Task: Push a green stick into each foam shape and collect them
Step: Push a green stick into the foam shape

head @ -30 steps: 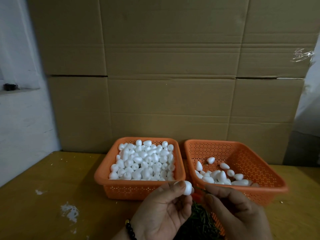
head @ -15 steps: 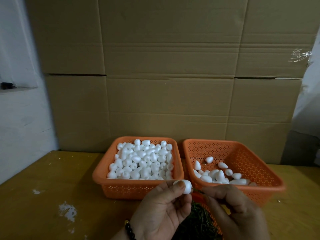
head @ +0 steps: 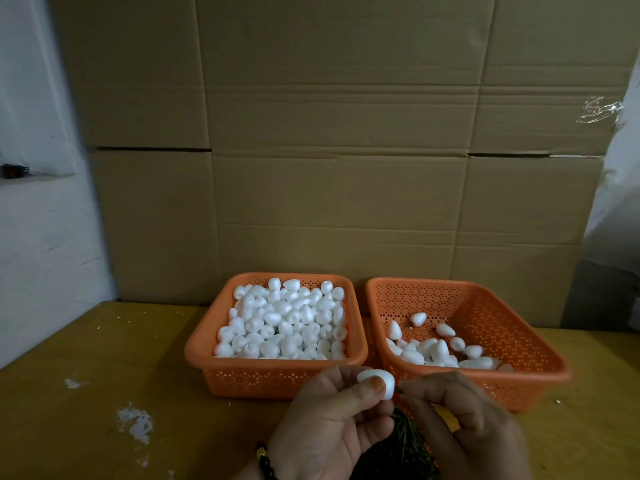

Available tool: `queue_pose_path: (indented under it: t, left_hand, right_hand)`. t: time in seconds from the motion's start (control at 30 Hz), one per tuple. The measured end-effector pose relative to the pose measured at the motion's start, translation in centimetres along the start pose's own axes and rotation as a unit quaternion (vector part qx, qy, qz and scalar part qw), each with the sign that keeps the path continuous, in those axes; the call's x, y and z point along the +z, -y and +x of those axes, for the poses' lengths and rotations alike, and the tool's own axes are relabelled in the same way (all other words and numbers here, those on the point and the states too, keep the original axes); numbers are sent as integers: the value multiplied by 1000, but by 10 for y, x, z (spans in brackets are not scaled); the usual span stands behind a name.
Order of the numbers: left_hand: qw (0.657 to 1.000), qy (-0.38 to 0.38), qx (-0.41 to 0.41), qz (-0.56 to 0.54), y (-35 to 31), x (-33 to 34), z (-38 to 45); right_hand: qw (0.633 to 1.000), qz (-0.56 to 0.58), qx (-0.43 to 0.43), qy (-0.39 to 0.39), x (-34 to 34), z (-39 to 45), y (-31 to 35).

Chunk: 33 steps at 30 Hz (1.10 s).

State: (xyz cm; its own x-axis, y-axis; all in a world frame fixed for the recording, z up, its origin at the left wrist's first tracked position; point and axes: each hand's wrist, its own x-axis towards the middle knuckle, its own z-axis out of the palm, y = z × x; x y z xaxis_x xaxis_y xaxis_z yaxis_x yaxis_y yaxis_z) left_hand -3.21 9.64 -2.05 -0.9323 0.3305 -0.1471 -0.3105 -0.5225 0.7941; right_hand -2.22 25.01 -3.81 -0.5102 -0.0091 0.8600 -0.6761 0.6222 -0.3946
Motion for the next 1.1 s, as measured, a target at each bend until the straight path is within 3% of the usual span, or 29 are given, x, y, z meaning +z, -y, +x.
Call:
queue_pose_path:
  t: [1.1]
  left_hand:
    - [1000,-9,2,7,5,4,0]
  right_hand:
    - [998,-3,58,32,0,-5,-6]
